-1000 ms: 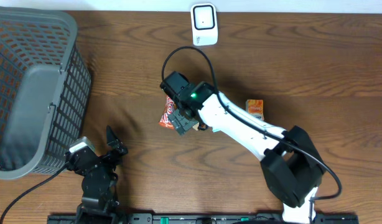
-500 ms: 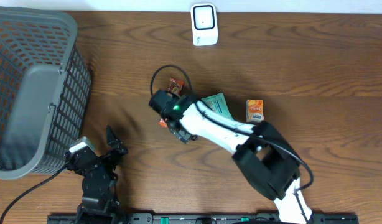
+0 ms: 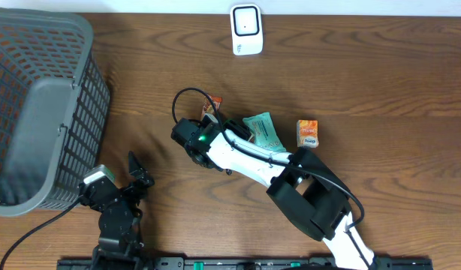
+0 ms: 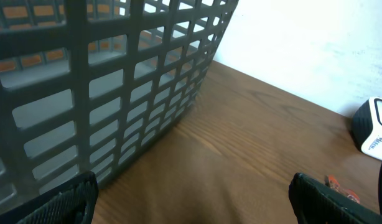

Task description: Scan the item barcode

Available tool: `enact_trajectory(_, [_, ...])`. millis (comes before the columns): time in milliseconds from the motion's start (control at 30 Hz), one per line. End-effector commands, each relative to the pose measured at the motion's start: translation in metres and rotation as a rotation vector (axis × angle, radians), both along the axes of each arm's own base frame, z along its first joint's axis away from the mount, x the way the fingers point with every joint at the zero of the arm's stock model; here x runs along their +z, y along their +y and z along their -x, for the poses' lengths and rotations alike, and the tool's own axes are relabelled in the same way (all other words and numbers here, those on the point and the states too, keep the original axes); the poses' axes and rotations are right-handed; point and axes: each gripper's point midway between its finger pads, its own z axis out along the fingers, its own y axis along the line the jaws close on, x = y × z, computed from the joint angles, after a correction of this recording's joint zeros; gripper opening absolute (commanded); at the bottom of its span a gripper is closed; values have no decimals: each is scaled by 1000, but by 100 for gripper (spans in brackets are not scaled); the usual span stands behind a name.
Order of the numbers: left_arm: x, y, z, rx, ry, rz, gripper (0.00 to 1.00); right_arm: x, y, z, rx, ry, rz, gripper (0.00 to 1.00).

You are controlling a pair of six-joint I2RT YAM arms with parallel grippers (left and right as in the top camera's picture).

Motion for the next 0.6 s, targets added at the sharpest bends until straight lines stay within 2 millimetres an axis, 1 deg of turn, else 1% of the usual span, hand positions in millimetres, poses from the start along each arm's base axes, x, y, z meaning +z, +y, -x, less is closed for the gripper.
enact_trajectory(0, [-13,2,0,11,26,-2,98,-35,5,25,-6,166,-34,52])
enact_trajectory(133, [-13,2,0,11,26,-2,98,-36,22,44,-20,325,-150,46])
enact_trajectory(333, [-13,2,0,11,26,-2,98,-15,51,73,-13,563,-307,50])
enact_trajectory(400, [-13,2,0,11,26,-2,98,-8,59,82,5,640,-354,53])
enact_trajectory(500, [-13,2,0,11,26,-2,98,-2,69,98,24,765,-432,57])
enact_trajectory(567, [-13,2,0,11,26,-2,98,2,73,107,37,839,-482,57])
